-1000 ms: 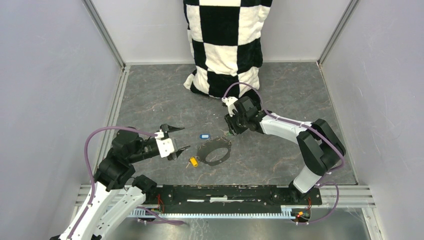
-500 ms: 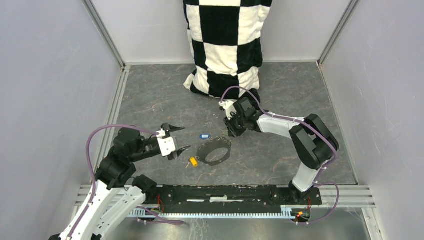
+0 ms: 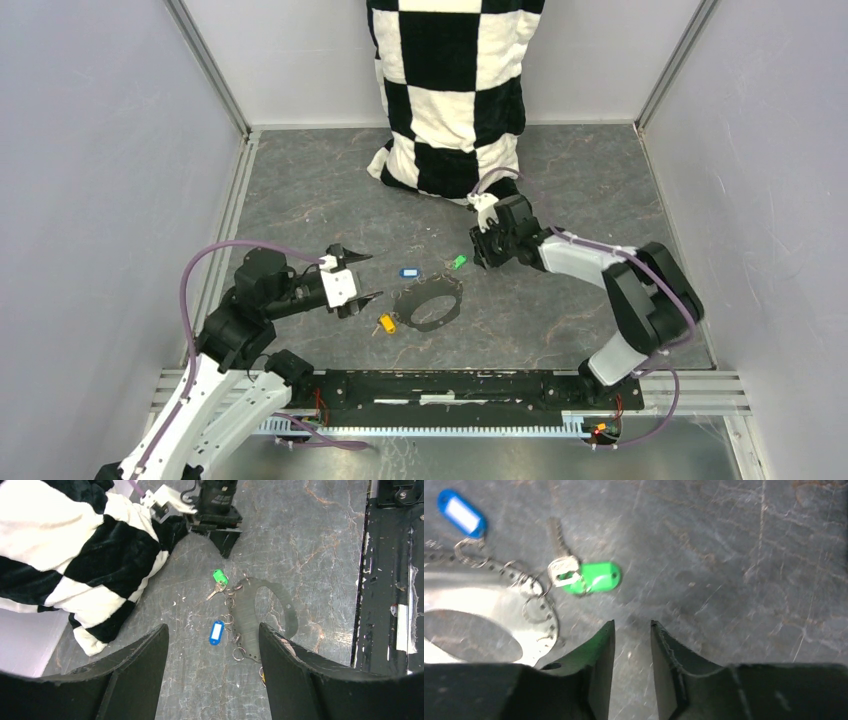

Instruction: Put the keys on the keyring

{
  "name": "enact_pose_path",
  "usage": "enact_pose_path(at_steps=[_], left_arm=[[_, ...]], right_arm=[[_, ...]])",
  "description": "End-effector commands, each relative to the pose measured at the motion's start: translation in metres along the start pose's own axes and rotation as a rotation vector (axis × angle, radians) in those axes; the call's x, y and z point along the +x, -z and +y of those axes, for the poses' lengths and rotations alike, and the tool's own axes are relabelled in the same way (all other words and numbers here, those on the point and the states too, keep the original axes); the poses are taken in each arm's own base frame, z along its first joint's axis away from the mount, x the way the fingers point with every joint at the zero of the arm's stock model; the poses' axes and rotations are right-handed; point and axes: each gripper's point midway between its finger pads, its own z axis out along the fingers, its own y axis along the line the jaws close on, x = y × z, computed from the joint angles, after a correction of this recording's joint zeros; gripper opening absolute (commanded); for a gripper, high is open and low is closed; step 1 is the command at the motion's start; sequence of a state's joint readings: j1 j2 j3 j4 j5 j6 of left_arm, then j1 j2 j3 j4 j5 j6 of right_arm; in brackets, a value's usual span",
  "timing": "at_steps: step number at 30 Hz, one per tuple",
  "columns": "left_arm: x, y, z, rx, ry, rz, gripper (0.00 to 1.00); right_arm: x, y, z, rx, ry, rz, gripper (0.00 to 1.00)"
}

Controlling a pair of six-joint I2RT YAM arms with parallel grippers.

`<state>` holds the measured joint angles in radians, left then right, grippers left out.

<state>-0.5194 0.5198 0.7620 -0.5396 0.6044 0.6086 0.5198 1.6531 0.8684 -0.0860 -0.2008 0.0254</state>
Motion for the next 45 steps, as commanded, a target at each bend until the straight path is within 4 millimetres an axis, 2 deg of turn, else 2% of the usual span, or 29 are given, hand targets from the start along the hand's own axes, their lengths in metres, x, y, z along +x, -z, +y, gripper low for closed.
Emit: enact_pose_path(at_steps=[1, 4, 5, 9, 13, 20, 22, 28, 32, 38, 41, 45], left_arm=[[-0.014, -0.002, 0.009, -0.016, -0.002, -0.028, 0.73], [-0.013, -0.006, 0.009, -0.002, 0.031, -0.022, 0.74], [-0.012, -0.007, 0.009, 0.001, 0.046, -0.02, 0.74], [-0.013, -0.013, 0.011, 0.015, 0.104, -0.011, 0.74], [-0.015, -0.011, 0.013, 0.006, 0.101, -0.014, 0.74], [-0.014, -0.009, 0.011, 0.005, 0.084, -0.009, 0.74], [-0.013, -0.009, 0.01, 0.007, 0.086, -0.008, 0.74], [-0.013, -0.008, 0.01, 0.004, 0.08, -0.01, 0.74], [-0.014, -0.008, 0.01, 0.004, 0.081, -0.01, 0.74], [-0.015, -0.007, 0.007, 0.013, 0.09, -0.017, 0.72], [-0.018, -0.005, 0.003, 0.028, 0.108, -0.032, 0.72], [-0.021, -0.004, -0.015, 0.108, 0.156, -0.054, 0.69]], right_arm=[[-0.018, 0.032, 0.03, -0.105, 0.056, -0.192, 0.42], [-0.004, 0.045, 0.051, -0.204, 0.239, -0.251, 0.5], [0.003, 0.045, 0.057, -0.241, 0.282, -0.248, 0.55], [0.021, 0.031, 0.067, -0.348, 0.351, -0.164, 0.63], [0.015, 0.018, 0.064, -0.34, 0.369, -0.173, 0.64], [0.002, 0.012, 0.069, -0.388, 0.439, -0.21, 0.62], [0.005, 0.01, 0.072, -0.412, 0.443, -0.2, 0.59], [0.023, 0.008, 0.078, -0.466, 0.422, -0.147, 0.36], [0.024, 0.015, 0.087, -0.507, 0.423, -0.15, 0.15], [-0.002, 0.042, 0.122, -0.557, 0.515, -0.258, 0.02], [-0.021, 0.061, 0.149, -0.605, 0.579, -0.314, 0.0], [-0.056, 0.095, 0.181, -0.635, 0.65, -0.442, 0.0]])
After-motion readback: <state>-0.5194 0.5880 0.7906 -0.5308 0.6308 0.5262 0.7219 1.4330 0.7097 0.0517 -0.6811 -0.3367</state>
